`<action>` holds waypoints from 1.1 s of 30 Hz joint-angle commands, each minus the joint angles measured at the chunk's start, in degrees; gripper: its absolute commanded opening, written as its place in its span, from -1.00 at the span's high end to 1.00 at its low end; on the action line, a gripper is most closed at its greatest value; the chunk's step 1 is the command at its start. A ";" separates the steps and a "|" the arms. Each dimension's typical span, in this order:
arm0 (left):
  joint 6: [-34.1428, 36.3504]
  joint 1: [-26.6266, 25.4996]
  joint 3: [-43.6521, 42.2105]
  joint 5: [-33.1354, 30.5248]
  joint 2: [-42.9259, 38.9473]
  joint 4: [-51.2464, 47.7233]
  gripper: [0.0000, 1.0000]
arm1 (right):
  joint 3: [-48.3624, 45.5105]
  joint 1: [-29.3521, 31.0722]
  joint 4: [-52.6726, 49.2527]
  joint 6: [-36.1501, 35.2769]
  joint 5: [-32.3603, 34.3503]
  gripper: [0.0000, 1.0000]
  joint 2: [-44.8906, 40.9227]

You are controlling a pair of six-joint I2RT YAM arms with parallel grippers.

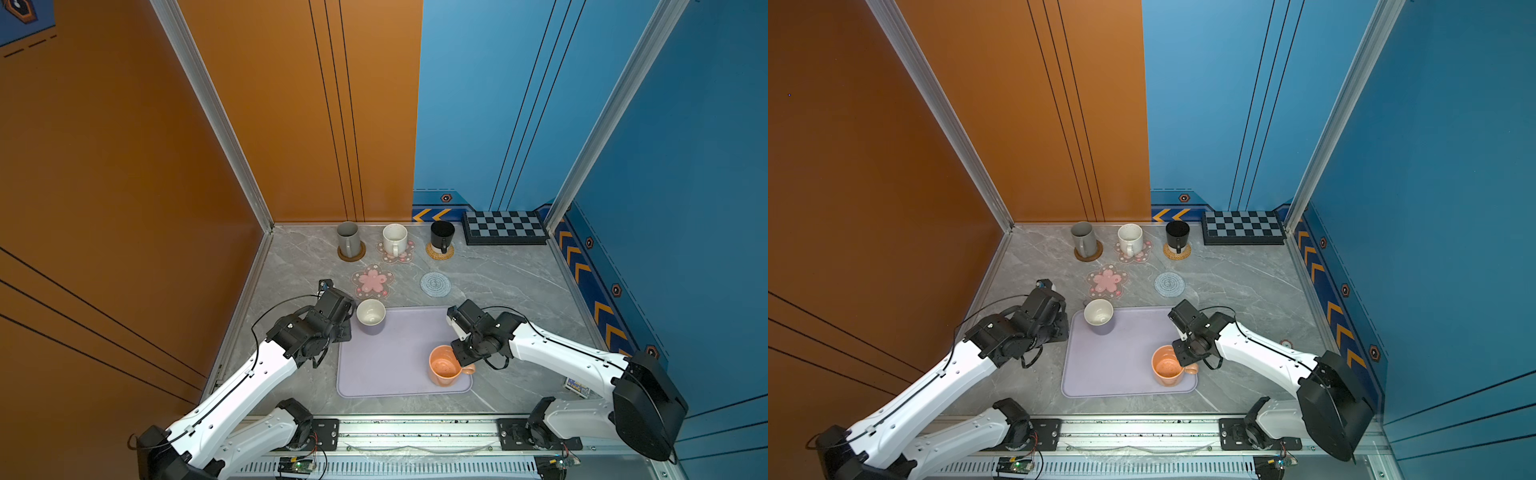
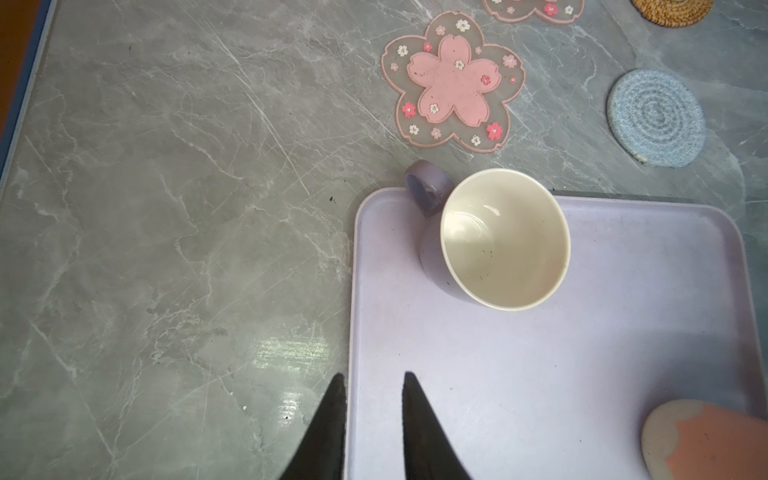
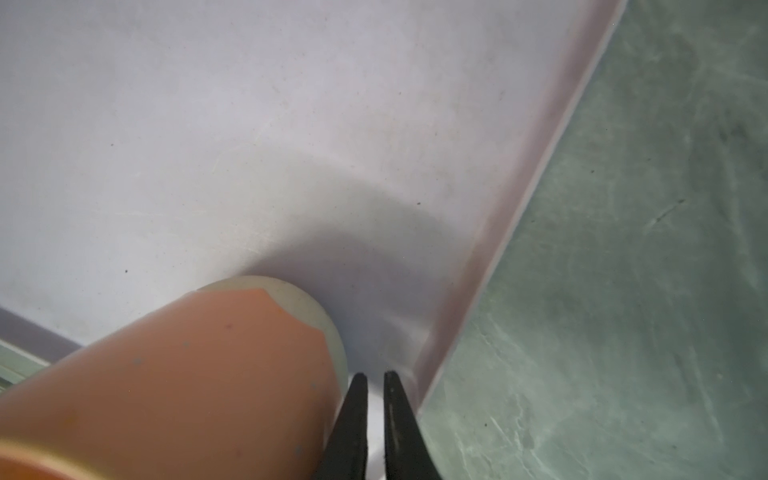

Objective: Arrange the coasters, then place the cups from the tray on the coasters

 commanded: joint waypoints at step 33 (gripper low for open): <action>1.89 0.09 -0.96 -1.52 -1.96 -1.45 0.47 | 10.95 1.92 -9.51 0.58 11.28 -0.04 -3.45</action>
